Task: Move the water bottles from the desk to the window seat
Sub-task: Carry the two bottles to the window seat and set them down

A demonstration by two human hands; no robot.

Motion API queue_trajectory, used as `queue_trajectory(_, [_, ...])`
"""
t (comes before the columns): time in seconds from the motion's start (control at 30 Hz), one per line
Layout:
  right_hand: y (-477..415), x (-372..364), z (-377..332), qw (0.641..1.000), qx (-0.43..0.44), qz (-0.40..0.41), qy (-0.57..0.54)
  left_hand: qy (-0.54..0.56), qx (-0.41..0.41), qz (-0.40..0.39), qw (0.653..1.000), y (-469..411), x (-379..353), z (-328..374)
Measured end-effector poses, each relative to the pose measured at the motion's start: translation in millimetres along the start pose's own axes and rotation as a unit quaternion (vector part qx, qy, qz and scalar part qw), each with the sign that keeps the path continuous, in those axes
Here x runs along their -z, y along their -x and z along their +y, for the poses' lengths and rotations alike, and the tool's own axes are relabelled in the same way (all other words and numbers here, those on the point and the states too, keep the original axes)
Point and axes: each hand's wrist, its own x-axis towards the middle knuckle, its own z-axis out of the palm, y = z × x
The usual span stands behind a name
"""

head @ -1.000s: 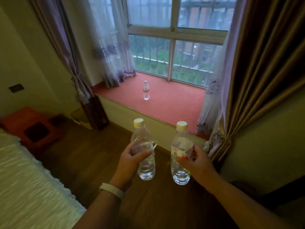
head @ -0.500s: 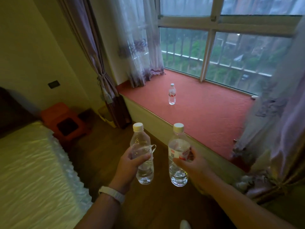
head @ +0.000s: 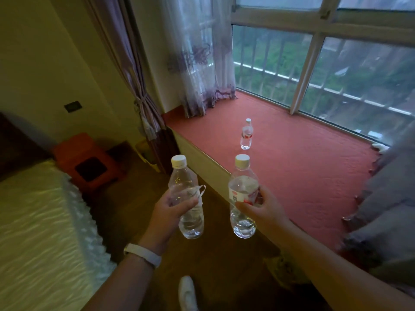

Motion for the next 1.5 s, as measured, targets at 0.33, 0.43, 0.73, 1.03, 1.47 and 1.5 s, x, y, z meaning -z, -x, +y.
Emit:
queue_trajectory(0.33, [-150.5,-104.1,-26.3,0.999,-0.015,0.050,-0.011,0.001,0.014,-0.047,0.999,-172.8,103.0,13.5])
queue_trajectory(0.43, [-193.5,-134.5,-41.6,0.997,-0.016,0.068,-0.010,-0.002,0.015,-0.057,0.998,-224.0,133.1,29.2])
queue_trajectory(0.73, [-284.5,-163.0,-84.0,0.992,0.020,0.124,-0.013,-0.012,0.007,-0.107,0.994,-347.2,174.0,65.9])
queue_trajectory(1.03, [-382.3,-132.2,-63.0,0.981,-0.007,0.190,-0.042,-0.055,0.022,-0.190,0.980,-459.2,134.3,73.0])
queue_trajectory(1.47, [-540.2,-62.2,-46.9,0.967,-0.056,0.227,-0.103,-0.116,0.090,-0.189,0.971,-649.6,70.9,62.1])
queue_trajectory(1.5, [-547.3,-56.5,-48.0,0.967,-0.058,0.230,-0.098,-0.118,0.096,-0.196,0.969,-659.4,66.8,62.5])
